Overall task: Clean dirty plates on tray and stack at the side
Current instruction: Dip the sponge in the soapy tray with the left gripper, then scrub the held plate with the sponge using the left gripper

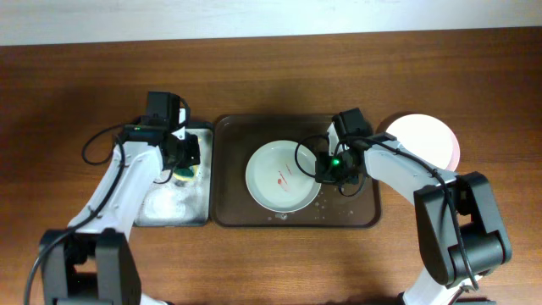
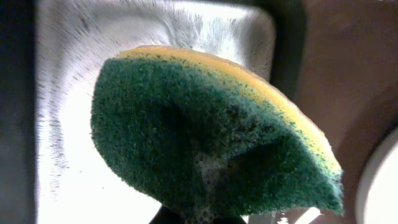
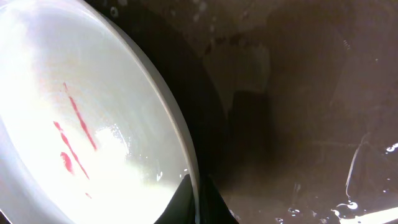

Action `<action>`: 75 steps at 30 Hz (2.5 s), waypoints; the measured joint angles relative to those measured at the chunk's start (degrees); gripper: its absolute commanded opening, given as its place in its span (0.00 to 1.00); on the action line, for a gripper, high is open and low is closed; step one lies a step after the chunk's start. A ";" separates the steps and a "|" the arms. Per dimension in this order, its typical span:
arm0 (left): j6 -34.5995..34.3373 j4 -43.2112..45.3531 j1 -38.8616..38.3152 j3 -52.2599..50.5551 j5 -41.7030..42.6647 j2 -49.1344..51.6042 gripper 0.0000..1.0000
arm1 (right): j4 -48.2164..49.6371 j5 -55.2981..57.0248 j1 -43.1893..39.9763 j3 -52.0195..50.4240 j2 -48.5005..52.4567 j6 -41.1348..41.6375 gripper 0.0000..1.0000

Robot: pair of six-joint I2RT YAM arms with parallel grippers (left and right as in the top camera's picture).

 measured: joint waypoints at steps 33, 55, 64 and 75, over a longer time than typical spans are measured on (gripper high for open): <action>0.02 10.27 0.00 0.00 -5.70 -14.82 0.00 | 0.00 0.24 0.07 0.00 -0.02 0.00 0.04; 0.00 9.42 0.00 -2.93 -5.68 -14.67 0.00 | 0.02 0.24 0.07 0.00 -0.02 0.00 0.04; -0.02 7.91 0.00 -9.97 -2.23 -4.24 0.00 | 0.02 0.26 0.11 0.00 -0.02 0.00 0.04; -1.03 5.66 -0.57 -3.80 14.16 -3.34 0.00 | -0.02 0.28 0.11 0.04 -0.02 -0.02 0.04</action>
